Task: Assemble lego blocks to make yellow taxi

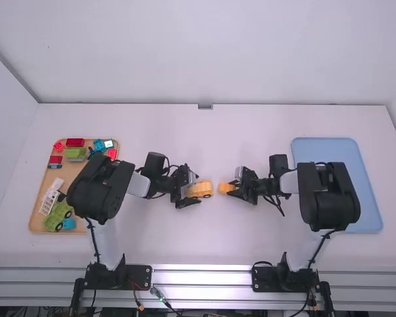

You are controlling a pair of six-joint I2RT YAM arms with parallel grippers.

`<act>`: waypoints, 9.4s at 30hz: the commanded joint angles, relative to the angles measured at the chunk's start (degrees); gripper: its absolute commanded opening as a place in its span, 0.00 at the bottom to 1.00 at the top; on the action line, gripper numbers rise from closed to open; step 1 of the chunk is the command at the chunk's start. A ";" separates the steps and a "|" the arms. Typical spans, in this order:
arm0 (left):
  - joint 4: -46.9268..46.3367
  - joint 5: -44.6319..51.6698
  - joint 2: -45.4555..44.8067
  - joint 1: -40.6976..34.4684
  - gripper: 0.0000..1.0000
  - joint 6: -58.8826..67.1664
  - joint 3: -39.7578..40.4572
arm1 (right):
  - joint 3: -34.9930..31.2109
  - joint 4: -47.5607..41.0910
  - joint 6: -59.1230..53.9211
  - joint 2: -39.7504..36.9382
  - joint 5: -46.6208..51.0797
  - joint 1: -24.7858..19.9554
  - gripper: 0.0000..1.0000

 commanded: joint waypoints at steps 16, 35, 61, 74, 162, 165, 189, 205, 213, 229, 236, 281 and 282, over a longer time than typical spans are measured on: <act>-1.36 0.85 5.60 0.04 0.59 2.80 2.38 | 3.02 -0.35 -2.05 -5.22 -1.44 7.17 0.18; -1.27 4.98 5.60 0.04 0.59 3.04 2.80 | 4.72 8.96 8.22 -0.11 4.24 15.13 0.08; -1.53 4.96 5.60 0.07 0.60 3.02 2.86 | 4.72 11.41 11.26 1.60 7.56 17.86 0.06; -1.57 5.01 5.60 0.33 0.61 2.82 2.89 | 4.63 14.32 15.08 2.80 7.52 17.68 0.05; -5.84 4.76 5.60 0.26 0.51 4.55 5.03 | 9.86 6.64 15.82 3.28 8.44 18.03 0.46; -5.84 4.79 5.60 0.04 0.51 4.55 5.03 | 9.86 5.44 13.14 1.92 4.74 16.96 0.48; -17.94 2.25 0.63 0.20 0.99 4.50 8.09 | -4.74 25.33 21.79 0.13 4.13 12.09 0.99; -52.30 -4.07 -21.97 4.98 0.99 13.16 18.36 | 8.70 23.28 24.52 11.96 7.37 20.50 0.98; -48.19 -0.11 -26.95 10.86 0.99 10.49 14.99 | 8.76 21.90 24.55 11.96 12.39 23.26 0.66; -21.46 -6.01 -27.43 15.28 0.99 -18.27 8.61 | 10.78 0.83 17.75 -0.13 24.70 18.40 0.39; 1.42 -24.35 -26.62 11.80 0.99 -37.55 0.66 | 15.91 -13.92 15.02 -11.26 37.77 9.38 0.35; 10.86 -29.35 -26.34 10.38 0.99 -40.96 -4.20 | 0.48 19.30 42.97 -5.40 33.35 -39.91 0.99; 10.86 -29.35 -26.34 10.38 0.99 -40.96 -4.20 | 0.61 18.84 43.32 -5.75 33.94 -39.80 0.99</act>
